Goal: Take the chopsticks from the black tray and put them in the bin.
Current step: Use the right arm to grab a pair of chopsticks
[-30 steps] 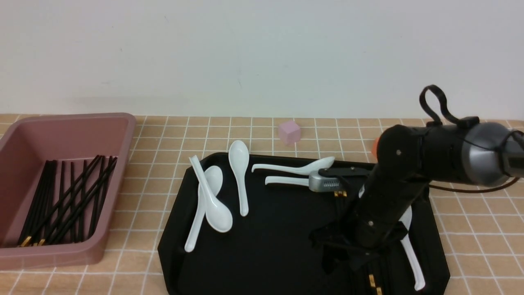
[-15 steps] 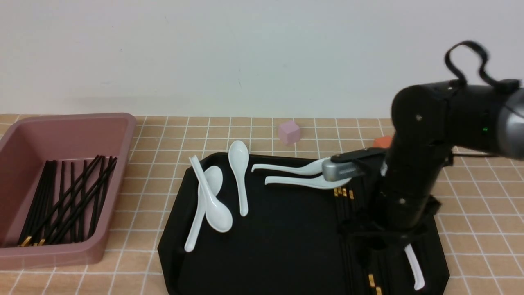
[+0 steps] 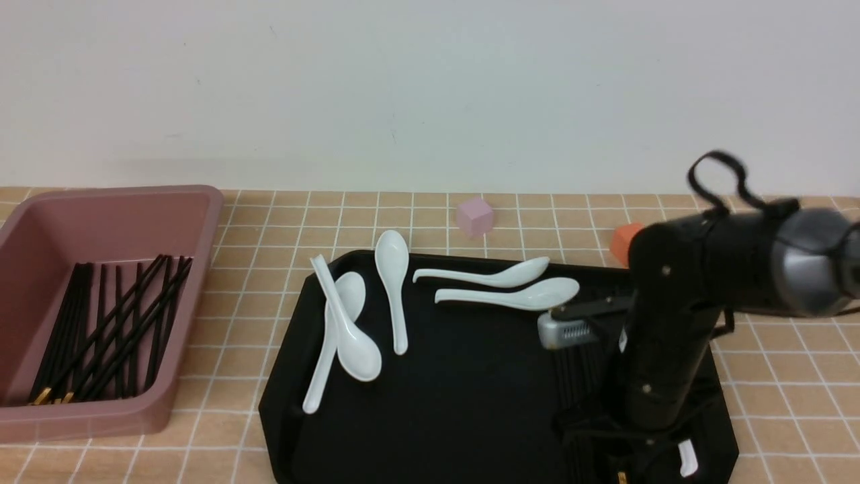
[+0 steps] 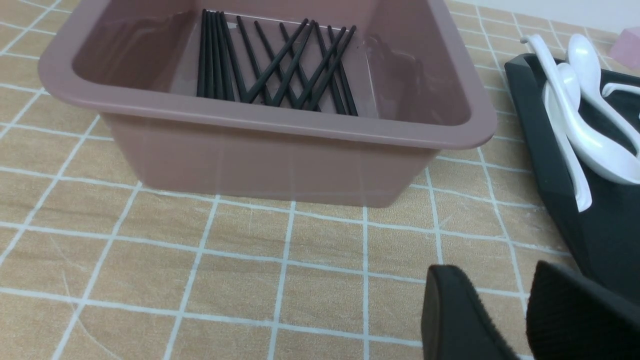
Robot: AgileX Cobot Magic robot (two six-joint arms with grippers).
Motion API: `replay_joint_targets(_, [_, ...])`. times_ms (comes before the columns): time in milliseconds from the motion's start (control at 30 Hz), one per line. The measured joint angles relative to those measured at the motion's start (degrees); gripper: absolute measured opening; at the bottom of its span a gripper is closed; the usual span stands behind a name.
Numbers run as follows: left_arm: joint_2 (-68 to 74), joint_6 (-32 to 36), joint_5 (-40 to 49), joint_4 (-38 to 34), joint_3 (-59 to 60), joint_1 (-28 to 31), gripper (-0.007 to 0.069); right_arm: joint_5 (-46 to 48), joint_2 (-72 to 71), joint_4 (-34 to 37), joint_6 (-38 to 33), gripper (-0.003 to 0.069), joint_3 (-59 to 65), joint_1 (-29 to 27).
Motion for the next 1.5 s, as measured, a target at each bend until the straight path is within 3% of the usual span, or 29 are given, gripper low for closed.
replay_joint_targets(1500, [0.0, 0.0, 0.0, 0.0, 0.0, 0.0, 0.0239, 1.4, -1.1, -5.6, -0.1, 0.0294, -0.4, 0.0])
